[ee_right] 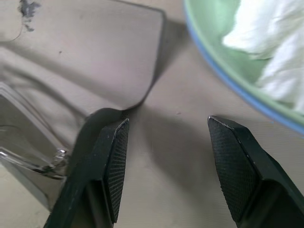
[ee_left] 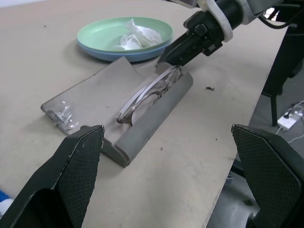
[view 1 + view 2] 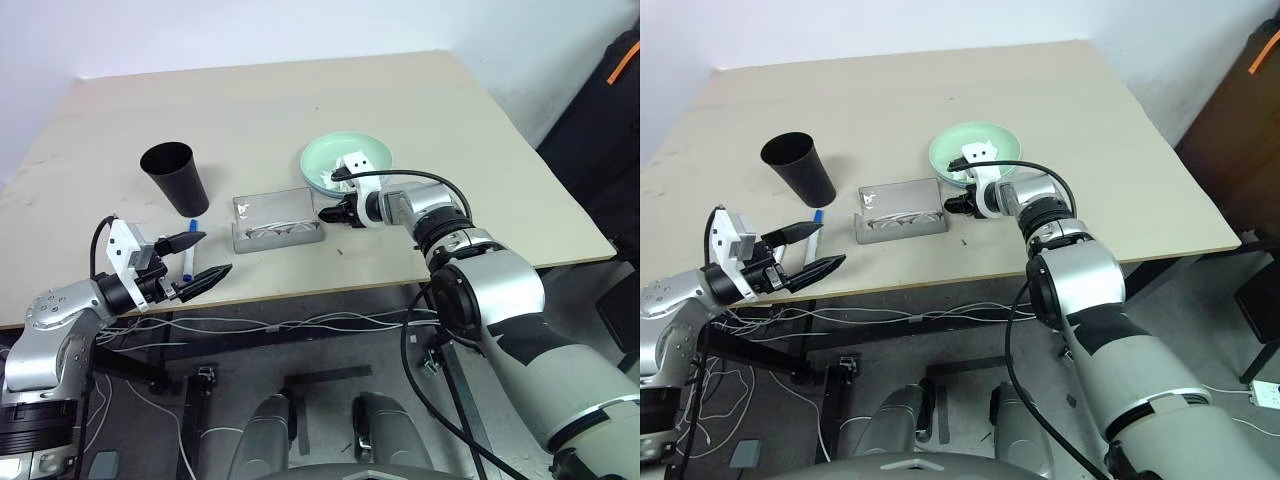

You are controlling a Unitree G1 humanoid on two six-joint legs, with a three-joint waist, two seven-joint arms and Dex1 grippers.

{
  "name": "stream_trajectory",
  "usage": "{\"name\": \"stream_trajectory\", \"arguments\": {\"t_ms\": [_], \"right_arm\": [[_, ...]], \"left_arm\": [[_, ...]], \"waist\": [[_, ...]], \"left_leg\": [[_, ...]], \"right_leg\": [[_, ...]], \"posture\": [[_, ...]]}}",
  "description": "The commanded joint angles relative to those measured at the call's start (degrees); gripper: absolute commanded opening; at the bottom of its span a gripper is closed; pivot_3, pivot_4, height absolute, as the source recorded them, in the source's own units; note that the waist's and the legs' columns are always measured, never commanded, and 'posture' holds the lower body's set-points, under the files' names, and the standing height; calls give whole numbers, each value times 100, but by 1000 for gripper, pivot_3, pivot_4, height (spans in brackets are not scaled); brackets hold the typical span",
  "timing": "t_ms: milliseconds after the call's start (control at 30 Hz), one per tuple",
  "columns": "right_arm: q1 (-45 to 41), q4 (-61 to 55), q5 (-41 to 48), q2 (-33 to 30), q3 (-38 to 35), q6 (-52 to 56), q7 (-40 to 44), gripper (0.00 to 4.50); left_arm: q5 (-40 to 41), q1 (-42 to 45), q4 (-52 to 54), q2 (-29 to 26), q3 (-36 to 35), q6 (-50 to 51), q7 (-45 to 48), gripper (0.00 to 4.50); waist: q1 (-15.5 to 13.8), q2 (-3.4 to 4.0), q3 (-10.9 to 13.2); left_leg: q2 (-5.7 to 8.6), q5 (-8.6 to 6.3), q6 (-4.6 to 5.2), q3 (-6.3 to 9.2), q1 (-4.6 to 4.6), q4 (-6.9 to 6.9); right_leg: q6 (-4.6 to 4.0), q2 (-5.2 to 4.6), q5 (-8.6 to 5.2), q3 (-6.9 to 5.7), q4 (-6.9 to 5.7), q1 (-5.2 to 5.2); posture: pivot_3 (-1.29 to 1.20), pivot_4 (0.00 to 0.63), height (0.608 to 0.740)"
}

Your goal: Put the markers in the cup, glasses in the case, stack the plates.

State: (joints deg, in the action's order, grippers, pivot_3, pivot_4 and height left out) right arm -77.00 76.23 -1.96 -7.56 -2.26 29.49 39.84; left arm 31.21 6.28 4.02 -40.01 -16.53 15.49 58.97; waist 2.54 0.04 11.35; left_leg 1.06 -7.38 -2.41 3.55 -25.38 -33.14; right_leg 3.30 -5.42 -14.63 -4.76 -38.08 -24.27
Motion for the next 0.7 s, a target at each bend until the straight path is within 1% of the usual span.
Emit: {"name": "stream_trajectory", "arguments": {"t_ms": [33, 233, 700], "right_arm": [[-104, -145, -26, 105, 81, 61, 203, 2761], [-70, -255, -93, 174, 283, 183, 581, 2761], [220, -784, -190, 301, 797, 772, 1351, 2761]], "left_arm": [[-1, -12, 105, -83, -115, -75, -21, 4500], [20, 36, 63, -101, -142, -73, -36, 4500], [-50, 254, -433, -197, -129, -316, 172, 4500]], "waist": [[0, 0, 0], [8, 0, 0], [9, 0, -1]], "left_leg": [[0, 0, 0, 0, 0, 0], [-1, 0, 0, 0, 1, 0], [-25, 0, -1, -1, 2, 0]], "right_leg": [[0, 0, 0, 0, 0, 0], [0, 1, 0, 0, 0, -1], [1, 21, -1, 0, 3, -3]], "posture": [[0, 150, 740], [0, 150, 740], [0, 150, 740]]}}
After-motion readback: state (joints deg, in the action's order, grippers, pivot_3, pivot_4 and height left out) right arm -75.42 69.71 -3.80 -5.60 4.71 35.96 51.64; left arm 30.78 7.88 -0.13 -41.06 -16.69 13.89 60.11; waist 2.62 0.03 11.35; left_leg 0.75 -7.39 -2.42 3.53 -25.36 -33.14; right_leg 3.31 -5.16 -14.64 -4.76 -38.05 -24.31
